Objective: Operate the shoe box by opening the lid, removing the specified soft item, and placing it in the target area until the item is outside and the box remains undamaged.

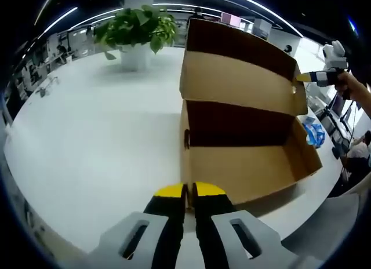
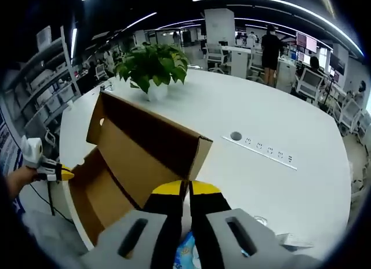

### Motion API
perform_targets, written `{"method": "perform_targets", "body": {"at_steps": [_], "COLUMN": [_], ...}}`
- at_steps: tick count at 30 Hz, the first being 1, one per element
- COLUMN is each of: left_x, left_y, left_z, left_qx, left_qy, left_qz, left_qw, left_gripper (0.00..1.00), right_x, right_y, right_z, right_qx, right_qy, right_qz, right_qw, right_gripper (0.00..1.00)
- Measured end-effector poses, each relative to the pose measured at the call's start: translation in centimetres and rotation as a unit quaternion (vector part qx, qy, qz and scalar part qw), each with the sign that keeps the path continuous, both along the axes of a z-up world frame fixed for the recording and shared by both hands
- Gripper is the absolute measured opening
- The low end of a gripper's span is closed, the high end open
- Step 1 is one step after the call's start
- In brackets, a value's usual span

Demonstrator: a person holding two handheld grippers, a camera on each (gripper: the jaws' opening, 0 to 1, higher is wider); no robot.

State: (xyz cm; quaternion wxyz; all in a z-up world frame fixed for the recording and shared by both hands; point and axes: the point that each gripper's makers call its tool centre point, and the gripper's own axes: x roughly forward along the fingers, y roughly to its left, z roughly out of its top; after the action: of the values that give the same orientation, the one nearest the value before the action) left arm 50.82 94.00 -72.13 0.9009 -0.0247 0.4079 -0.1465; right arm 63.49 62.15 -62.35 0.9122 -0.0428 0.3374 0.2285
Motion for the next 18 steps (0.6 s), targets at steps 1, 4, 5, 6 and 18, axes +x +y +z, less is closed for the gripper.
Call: {"method": "perform_targets", "body": {"at_steps": [1, 4, 5, 6, 18], "left_x": [0.0, 0.0, 0.0, 0.0, -0.2], "left_y": [0.0, 0.0, 0.0, 0.1, 0.1], "left_z": [0.0, 0.0, 0.0, 0.0, 0.0], "left_qx": [0.000, 0.003, 0.004, 0.003, 0.008], "left_qy": [0.001, -0.001, -0.001, -0.001, -0.003], "left_qz": [0.001, 0.001, 0.001, 0.001, -0.001], "left_qw": [1.0000, 1.0000, 1.0000, 1.0000, 1.0000], "left_gripper": [0.02, 0.02, 0.02, 0.02, 0.01], "right_x": [-0.2, -1.0, -1.3, -1.5, -3.8], "right_y": [0.0, 0.0, -0.1, -0.1, 0.1], "right_z": [0.1, 0.2, 0.2, 0.3, 1.1], "right_qx": [-0.006, -0.018, -0.019, -0.019, 0.010], "right_qy": [-0.007, -0.025, -0.028, -0.030, -0.042], "right_qz": [0.003, 0.004, 0.003, 0.003, -0.005], "right_qw": [1.0000, 0.9995, 0.9994, 0.9994, 0.9990], "right_gripper": [0.01, 0.01, 0.01, 0.01, 0.01]}}
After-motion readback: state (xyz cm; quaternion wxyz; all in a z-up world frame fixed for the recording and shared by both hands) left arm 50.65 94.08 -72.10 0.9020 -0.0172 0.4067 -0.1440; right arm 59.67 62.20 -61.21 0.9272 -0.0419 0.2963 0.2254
